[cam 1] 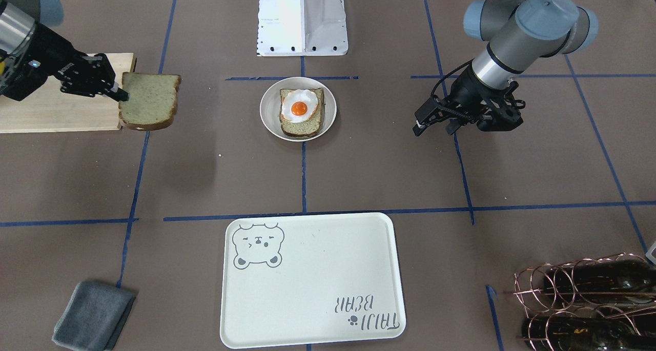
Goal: Make sandwich and place on tray
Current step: 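Carry the bread slice with the right gripper and lay it on the egg toast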
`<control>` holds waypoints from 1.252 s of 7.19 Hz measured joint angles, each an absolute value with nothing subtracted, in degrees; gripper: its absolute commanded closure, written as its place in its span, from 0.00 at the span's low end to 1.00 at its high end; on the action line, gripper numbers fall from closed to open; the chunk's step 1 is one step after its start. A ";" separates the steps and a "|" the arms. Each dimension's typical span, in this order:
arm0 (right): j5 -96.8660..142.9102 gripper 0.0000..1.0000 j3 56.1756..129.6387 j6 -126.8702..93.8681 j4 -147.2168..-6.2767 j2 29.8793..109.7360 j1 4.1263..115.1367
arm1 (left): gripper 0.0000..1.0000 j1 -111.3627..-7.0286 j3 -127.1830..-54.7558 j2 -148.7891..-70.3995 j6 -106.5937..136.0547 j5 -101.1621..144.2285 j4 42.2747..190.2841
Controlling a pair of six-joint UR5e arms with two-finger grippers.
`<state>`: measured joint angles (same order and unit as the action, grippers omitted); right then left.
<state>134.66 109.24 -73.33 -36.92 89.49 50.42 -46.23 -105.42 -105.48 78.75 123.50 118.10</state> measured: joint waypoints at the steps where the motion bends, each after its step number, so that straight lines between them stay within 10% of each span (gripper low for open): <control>1: 132.11 1.00 108.41 -76.75 -39.79 83.21 47.16 | 0.00 -46.23 -105.08 -105.47 78.70 123.54 118.11; 7: 106.59 1.00 99.82 -81.24 -49.02 66.49 23.70 | 0.00 -46.23 -104.50 -105.53 78.58 123.66 118.18; 8: 106.07 0.01 99.10 -81.23 -49.06 66.32 23.17 | 0.00 -46.22 -104.42 -105.54 78.55 123.66 118.20; 9: 105.89 0.00 98.78 -81.18 -49.08 66.26 23.06 | 0.00 -46.18 -104.22 -105.62 78.52 123.66 118.24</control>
<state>105.89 98.78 -81.18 -49.08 66.26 23.06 -46.18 -104.22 -105.62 78.52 123.66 118.24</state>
